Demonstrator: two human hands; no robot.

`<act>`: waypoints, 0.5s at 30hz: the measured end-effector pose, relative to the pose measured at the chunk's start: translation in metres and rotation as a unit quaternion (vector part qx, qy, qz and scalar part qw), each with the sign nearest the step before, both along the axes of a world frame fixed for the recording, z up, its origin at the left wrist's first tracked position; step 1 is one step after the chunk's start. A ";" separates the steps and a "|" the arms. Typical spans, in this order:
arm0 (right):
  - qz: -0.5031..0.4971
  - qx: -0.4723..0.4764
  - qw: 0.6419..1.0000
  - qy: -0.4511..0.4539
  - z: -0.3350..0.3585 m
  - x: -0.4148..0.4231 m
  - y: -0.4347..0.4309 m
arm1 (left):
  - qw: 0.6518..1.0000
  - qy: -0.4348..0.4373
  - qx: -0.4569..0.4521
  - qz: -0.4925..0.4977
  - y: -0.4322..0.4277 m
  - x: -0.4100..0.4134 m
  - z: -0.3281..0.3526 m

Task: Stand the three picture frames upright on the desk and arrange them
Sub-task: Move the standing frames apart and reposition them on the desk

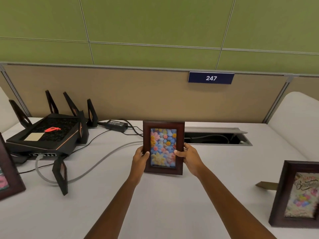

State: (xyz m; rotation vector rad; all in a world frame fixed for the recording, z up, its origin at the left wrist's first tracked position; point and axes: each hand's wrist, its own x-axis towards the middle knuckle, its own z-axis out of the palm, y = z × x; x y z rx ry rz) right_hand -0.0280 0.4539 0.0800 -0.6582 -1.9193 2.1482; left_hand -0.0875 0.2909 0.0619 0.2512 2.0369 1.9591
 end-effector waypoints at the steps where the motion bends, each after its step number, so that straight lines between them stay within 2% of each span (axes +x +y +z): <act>1: -0.001 -0.005 1.000 -0.001 -0.001 -0.004 0.000 | 1.000 -0.004 0.001 0.003 0.001 -0.005 -0.002; 15: -0.004 0.038 0.998 -0.044 -0.009 -0.020 0.008 | 0.995 0.028 -0.085 0.034 0.007 -0.013 -0.024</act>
